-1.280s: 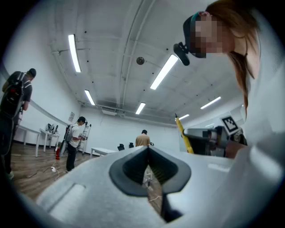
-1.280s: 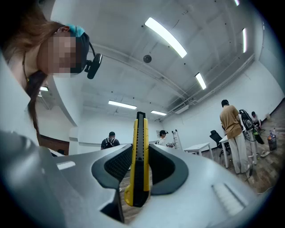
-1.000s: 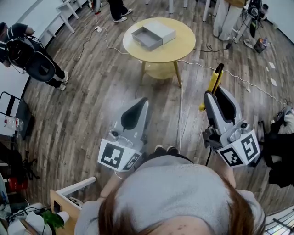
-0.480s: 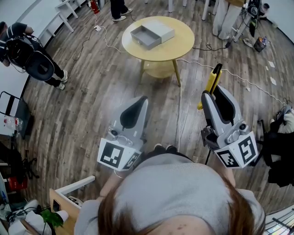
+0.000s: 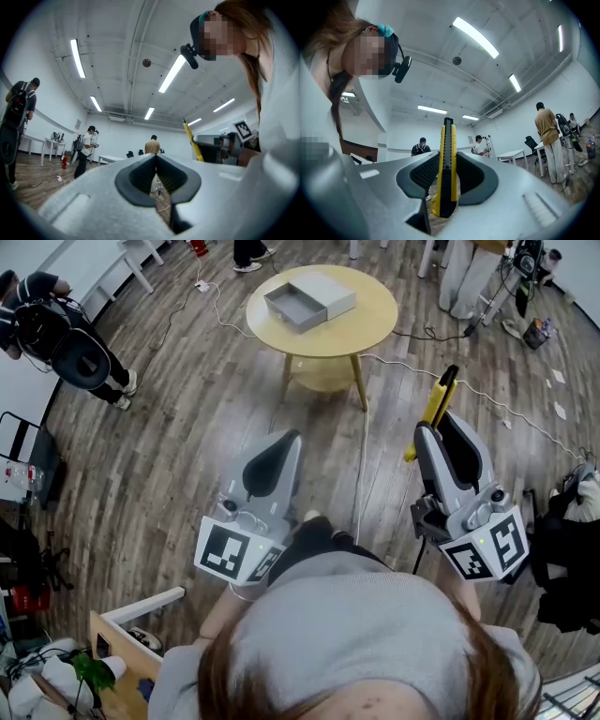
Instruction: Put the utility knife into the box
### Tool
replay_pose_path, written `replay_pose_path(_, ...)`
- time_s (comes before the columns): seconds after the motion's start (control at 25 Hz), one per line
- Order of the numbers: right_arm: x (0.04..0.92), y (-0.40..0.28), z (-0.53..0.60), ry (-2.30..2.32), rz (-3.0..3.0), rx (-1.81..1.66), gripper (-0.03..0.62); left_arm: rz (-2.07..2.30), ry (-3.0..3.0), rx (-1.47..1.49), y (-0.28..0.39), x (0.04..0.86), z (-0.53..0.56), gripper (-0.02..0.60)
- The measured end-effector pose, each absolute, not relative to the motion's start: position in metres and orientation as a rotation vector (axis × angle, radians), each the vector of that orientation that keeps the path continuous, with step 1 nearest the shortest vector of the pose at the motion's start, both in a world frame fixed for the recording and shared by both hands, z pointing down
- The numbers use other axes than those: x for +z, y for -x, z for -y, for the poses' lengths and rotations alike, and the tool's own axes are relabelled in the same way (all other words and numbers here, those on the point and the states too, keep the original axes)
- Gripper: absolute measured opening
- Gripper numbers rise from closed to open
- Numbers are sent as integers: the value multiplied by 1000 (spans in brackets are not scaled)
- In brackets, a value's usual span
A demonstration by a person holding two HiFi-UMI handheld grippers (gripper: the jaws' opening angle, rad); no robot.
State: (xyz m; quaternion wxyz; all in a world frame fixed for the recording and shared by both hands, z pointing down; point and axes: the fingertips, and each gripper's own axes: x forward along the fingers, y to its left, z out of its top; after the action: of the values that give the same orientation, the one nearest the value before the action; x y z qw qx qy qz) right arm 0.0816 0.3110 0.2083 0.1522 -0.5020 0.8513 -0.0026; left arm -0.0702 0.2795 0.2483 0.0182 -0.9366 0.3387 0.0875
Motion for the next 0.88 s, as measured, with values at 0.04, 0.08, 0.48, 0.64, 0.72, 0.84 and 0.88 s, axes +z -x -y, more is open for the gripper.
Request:
replay_pose_path(0.04,210,-82,-309,1436,-2446,-17,120,-1060,2910,268,70,250,-278,2)
replay_pose_path(0.08,212,-82,-307,1430,-2450,-24,120,-1069,2911,264,70,251,-277,2)
replay_pose_path(0.48,215,-92,-273,1432,-2450,-21,120,-1098,2908,277,64,259,-238,2)
replay_pose_path(0.64,214,-97,-247,1437,-2437,-22,120,-1065,2890,279,54,255,-209,2)
replay_pose_path(0.72,217,-96,-230,1441,-2439,-22,120,-1065,2884,277,53,258,-192,2)
replay_pose_path(0.84,222,-95,-201,1448,-2443,-36,120,-1057,2906,274,50,264,-162,2)
replay_pose_path(0.88,223,-95,-190,1451,-2443,-39,120,-1051,2909,275,49,263,-150,2)
